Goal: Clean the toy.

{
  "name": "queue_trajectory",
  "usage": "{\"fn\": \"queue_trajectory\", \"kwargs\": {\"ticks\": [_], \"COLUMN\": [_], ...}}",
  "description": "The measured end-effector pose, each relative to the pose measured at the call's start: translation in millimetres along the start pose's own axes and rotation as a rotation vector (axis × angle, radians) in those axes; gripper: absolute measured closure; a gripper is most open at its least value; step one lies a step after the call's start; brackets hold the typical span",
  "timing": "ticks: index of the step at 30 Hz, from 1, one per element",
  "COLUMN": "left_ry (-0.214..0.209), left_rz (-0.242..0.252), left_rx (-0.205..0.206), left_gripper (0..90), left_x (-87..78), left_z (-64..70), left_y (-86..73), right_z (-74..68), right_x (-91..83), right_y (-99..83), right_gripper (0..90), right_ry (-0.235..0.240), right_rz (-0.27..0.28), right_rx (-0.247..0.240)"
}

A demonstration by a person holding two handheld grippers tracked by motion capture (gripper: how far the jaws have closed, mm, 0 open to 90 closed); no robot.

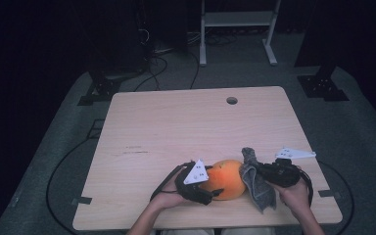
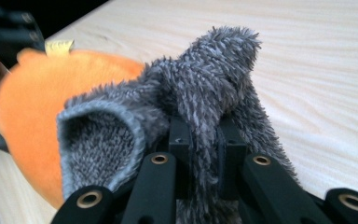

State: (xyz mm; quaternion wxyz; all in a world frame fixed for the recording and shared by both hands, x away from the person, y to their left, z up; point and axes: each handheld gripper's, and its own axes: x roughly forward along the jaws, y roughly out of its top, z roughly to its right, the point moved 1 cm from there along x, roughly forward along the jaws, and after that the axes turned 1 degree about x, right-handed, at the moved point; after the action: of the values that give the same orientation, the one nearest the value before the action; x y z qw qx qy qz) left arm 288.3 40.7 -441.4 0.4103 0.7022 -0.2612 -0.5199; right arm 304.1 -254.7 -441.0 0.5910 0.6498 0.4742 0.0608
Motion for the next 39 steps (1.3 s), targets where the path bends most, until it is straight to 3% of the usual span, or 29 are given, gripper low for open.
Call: {"fn": "queue_trajectory", "kwargs": {"ticks": [4, 7, 11, 15, 18, 20, 23, 25, 26, 29, 30, 32, 35, 39], "left_ry": [-0.028, -0.029, -0.025, -0.024, -0.024, -0.025, -0.029, -0.027, -0.027, -0.031, -0.031, -0.030, -0.025, -0.028], "left_rz": [0.013, -0.008, -0.003, 0.005, 0.002, 0.009, 0.006, 0.006, 0.005, 0.005, 0.006, 0.006, 0.007, -0.004], "left_rx": [0.060, 0.101, 0.084, 0.055, 0.042, 0.032, 0.040, 0.039, 0.040, 0.031, 0.029, 0.028, 0.036, 0.080], "left_gripper": [21.1, 21.1, 21.1, 20.6, 19.5, 19.4, 19.3, 19.2, 19.2, 19.2, 19.1, 18.8, 18.5, 18.6], "left_x": [2.4, 2.1, 1.9, 0.1, -0.9, 0.2, 0.7, 0.7, 0.6, -0.6, -0.8, -0.3, 2.8, 5.6], "left_z": [7.6, 9.9, 8.3, 5.7, 3.2, 2.4, 2.8, 3.1, 2.7, 1.5, 1.3, 1.4, 3.4, 9.4], "left_y": [-2.5, -1.6, -2.6, -5.3, -6.9, -7.3, -7.6, -8.1, -8.1, -8.8, -9.0, -8.9, -6.2, -3.0], "right_z": [-22.9, -36.3, -19.5, 1.7, -4.1, -15.2, -21.9, -14.2, -7.9, 1.1, 2.2, -3.3, -24.0, -53.8], "right_x": [-9.7, -5.4, 1.3, 4.8, -1.7, -6.9, -2.9, 3.1, 4.7, 6.1, 4.9, -1.2, -13.5, -14.5], "right_y": [16.6, 18.1, 7.8, -3.8, 0.3, 7.8, 7.8, 3.0, 0.2, -4.1, -4.8, 0.4, 17.5, 31.0], "right_gripper": [79.0, 78.9, 79.0, 79.0, 79.0, 79.0, 78.8, 78.7, 78.7, 78.9, 78.9, 78.9, 78.9, 78.8], "right_ry": [0.095, 0.094, 0.065, -0.009, 0.015, 0.063, 0.064, 0.088, 0.080, -0.009, -0.010, 0.015, 0.110, 0.153], "right_rz": [0.097, 0.069, 0.031, -0.037, -0.002, 0.047, 0.021, -0.010, -0.015, -0.073, -0.073, -0.035, 0.058, 0.068], "right_rx": [-0.051, -0.128, -0.071, -0.020, -0.033, -0.057, -0.093, -0.058, -0.028, -0.027, -0.019, -0.027, -0.080, -0.179]}}
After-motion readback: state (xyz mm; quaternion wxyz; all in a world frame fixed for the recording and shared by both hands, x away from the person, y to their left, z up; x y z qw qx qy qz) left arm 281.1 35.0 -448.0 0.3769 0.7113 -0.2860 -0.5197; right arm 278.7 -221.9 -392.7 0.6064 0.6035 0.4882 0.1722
